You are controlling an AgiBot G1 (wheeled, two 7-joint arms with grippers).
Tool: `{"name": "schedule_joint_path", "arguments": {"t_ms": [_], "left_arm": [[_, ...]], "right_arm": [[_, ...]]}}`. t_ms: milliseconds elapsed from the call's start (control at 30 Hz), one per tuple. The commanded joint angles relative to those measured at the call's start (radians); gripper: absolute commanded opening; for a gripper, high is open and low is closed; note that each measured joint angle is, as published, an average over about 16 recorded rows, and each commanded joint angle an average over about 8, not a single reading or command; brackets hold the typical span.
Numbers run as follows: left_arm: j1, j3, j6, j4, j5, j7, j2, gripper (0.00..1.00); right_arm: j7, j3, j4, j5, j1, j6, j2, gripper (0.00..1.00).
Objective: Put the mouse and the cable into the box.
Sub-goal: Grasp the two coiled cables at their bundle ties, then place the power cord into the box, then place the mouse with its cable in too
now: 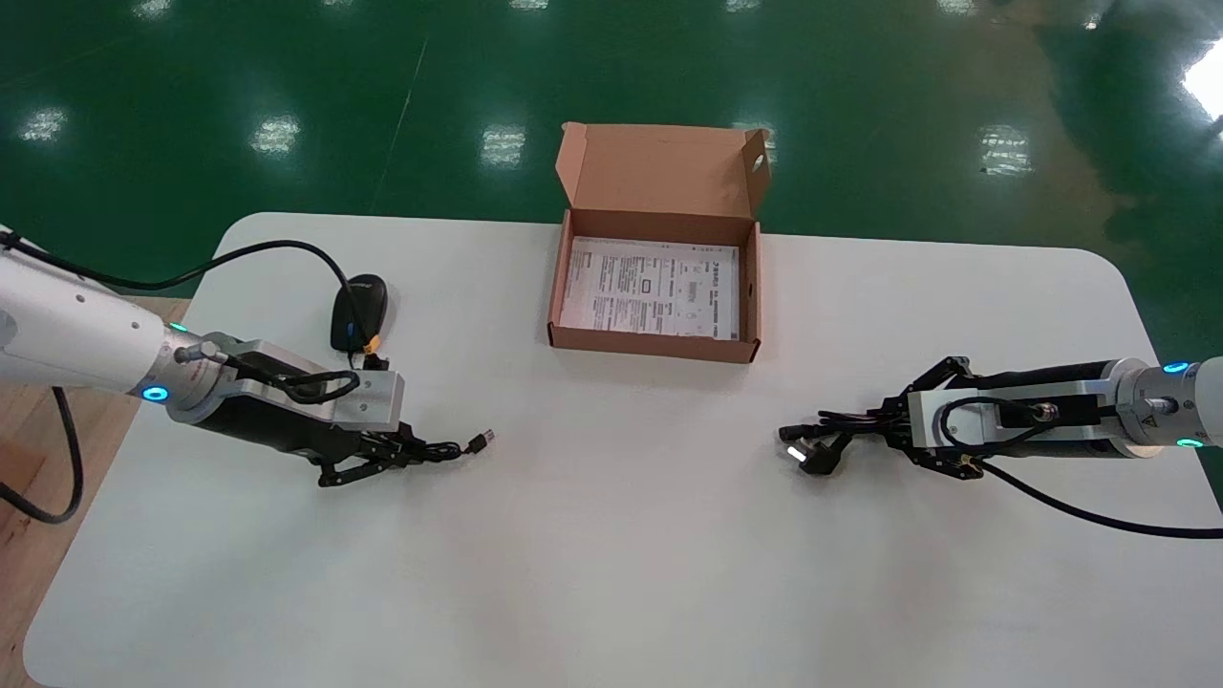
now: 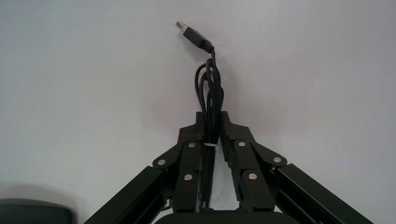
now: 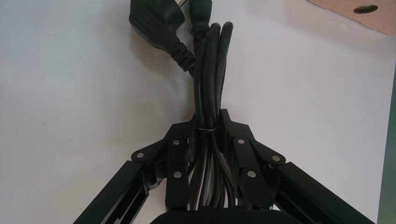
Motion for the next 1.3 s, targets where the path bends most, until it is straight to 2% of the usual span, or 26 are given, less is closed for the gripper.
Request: {"name": "schedule_joint_path", "arguments": {"t_ms": [33,267,400,533,700,867,1067,1300], "left_arm": [[0.0,-0.006,0.002,0.001,-0.009,-0.002,0.001,0.0],[-0.118,-0.064,0.007,-0.079,-0.086,0.001,-0.088,0.0],[-0.19,-0.099,0.029,-0.166,-0.129,-0.001,-0.147,0.0],[-0.235,-0.143,0.007,-0.267,-0.182,0.003,-0.173,0.0],[-0.25,-0.184,-0.144,-0.416,-0.209,0.021,-0.154,0.0],[-0.249,-0.189,-0.26,-0.552,-0.19,0.005,-0.125,0.0],[-0.258,-0.188,-0.297,-0.641,-0.175,0.007,-0.104,0.0],[-0.286,-0.165,-0.269,-0.638,-0.145,0.001,-0.094,0.0]], "right_arm": [[-0.005,-0.001,0.002,-0.002,-0.001,-0.003,0.0,0.04],[-0.008,0.036,0.064,0.05,0.064,-0.014,0.01,0.02],[0.038,0.055,0.094,0.072,0.107,0.038,-0.026,0.0],[0.073,0.062,0.123,0.08,0.121,0.119,-0.098,0.0],[0.097,0.056,0.142,0.069,0.102,0.232,-0.207,0.0],[0.102,0.043,0.127,0.049,0.081,0.322,-0.298,0.0],[0.078,0.028,0.128,0.052,0.055,0.375,-0.349,0.0],[0.08,-0.015,0.176,0.082,0.002,0.432,-0.361,0.0]]}}
